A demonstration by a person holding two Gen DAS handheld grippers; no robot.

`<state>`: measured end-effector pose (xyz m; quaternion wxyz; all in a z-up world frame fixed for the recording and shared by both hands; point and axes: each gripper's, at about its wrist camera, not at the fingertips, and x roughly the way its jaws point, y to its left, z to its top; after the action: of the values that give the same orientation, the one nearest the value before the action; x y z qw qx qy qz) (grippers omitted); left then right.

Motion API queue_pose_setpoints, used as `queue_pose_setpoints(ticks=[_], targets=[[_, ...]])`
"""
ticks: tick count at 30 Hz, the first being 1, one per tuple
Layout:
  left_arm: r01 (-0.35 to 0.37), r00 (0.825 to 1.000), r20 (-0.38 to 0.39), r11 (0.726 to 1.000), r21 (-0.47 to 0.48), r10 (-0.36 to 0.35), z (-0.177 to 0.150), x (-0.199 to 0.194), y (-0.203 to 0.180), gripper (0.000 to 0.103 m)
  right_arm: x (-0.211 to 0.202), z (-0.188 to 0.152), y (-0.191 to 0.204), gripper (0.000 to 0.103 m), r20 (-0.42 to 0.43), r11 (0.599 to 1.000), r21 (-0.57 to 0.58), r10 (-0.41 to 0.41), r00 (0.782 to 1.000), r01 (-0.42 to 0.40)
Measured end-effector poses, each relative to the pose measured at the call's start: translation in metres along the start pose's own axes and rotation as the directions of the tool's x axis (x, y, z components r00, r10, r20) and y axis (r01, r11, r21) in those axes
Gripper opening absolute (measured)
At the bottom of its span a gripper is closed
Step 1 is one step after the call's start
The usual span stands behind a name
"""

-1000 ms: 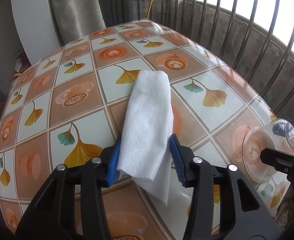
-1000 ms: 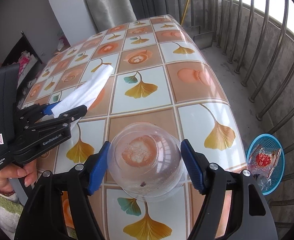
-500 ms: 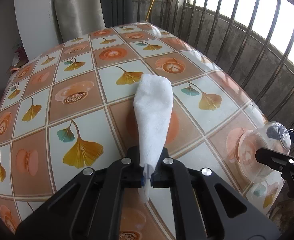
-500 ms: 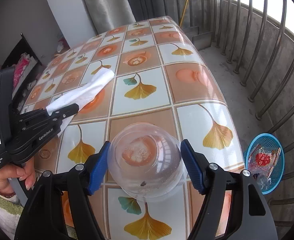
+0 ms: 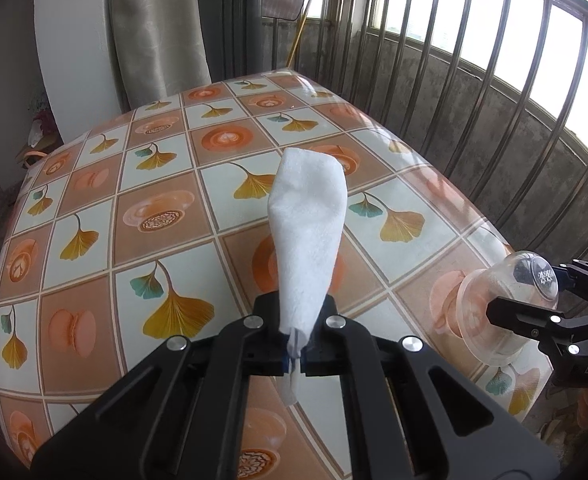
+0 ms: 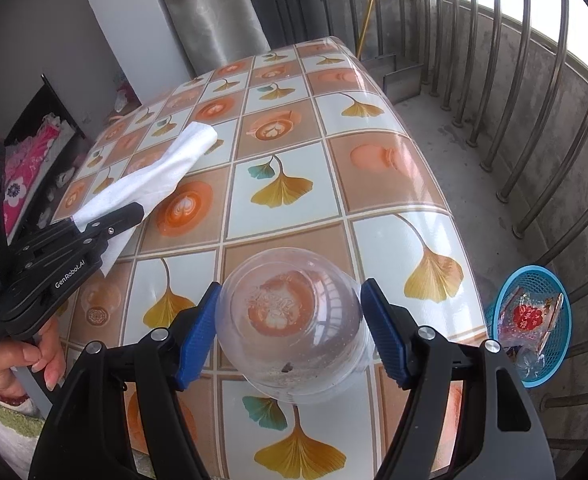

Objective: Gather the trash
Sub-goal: 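Carry the tissue and clear container with both tools over the wastebasket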

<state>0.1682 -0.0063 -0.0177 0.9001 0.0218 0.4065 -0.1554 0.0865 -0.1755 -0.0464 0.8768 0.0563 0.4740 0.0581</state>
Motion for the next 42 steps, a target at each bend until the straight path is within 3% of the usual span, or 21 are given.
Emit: queue_pose_setpoints(ticks=[42], targets=[[-0.023,0.997,0.081,0.996,0.085,0.016,0.007,-0.039,-0.037,0.001,-0.034,-0.005,-0.027,0.068,0.080,0.996,0.082,0.030,0.996,-0.036]])
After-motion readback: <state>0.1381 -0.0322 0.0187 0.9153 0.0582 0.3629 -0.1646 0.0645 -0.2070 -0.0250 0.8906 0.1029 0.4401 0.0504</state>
